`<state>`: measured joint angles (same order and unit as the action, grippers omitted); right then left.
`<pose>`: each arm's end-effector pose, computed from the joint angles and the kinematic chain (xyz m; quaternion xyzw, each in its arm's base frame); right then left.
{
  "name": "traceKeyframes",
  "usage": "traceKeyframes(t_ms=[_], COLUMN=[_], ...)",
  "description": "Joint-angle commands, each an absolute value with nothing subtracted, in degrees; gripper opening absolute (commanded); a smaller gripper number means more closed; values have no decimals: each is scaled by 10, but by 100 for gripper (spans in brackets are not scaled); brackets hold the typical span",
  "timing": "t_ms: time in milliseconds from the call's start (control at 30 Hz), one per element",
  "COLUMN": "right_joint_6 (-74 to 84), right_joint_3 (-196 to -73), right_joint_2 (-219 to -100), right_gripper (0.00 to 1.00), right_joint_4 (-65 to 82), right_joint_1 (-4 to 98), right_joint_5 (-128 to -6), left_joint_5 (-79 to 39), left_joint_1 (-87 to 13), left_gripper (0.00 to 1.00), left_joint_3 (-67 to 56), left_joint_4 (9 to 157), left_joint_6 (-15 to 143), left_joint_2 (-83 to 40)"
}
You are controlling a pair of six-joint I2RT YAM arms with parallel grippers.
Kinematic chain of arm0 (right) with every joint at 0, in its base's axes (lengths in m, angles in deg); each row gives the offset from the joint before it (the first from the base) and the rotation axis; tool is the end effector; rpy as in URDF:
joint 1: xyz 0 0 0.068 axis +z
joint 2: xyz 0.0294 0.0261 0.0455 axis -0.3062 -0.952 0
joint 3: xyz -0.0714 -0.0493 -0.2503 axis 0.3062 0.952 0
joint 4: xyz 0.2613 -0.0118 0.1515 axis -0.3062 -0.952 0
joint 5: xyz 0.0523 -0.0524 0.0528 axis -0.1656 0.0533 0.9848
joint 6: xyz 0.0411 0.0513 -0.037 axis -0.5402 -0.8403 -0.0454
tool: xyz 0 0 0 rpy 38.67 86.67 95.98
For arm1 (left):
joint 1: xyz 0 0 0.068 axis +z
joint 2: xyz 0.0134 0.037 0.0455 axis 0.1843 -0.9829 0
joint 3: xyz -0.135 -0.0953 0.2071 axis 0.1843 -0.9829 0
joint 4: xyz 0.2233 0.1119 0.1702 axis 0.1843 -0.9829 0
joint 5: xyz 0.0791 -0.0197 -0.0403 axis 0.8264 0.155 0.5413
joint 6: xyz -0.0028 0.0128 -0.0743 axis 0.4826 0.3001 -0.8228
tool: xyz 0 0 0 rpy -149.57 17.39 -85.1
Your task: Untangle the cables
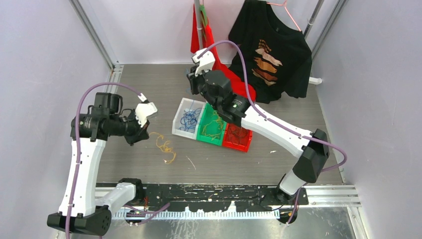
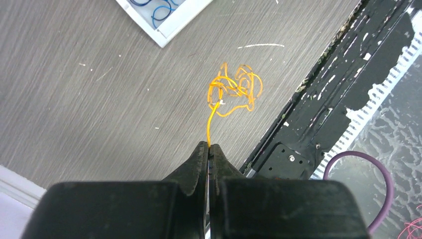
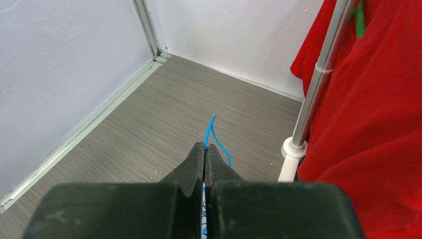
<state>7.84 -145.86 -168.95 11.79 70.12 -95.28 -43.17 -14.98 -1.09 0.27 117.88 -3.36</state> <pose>0.2923 0.3417 0.4067 -0.1753 0.6926 0.2124 0.6666 0.1930 -0.0479 0.3674 0.4276 0.8321 -0.1709 0.3091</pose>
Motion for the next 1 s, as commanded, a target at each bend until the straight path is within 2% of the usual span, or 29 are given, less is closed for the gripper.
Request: traceKeyframes(t_ms=[0,433,967], right_joint_6=[56,60,-1], right_joint_3=[-1477,-1518,-1454], right_joint_2=[-1705,-1770,-1876], right_gripper=[1,1,1], right_joint_4=[160,145,69], right_joint_1=[690,678,678], right_joint_5=[-936,-912,-871], left_joint_5=[-477,-473,-474], left_joint_1=[-148,-147,-148], left_gripper=[0,0,0], left_joint_3=[19,16,9], left_joint_4=[-5,-6,3], left_joint_6=[1164,1177,1173], left_joint_2=[-14,6,13])
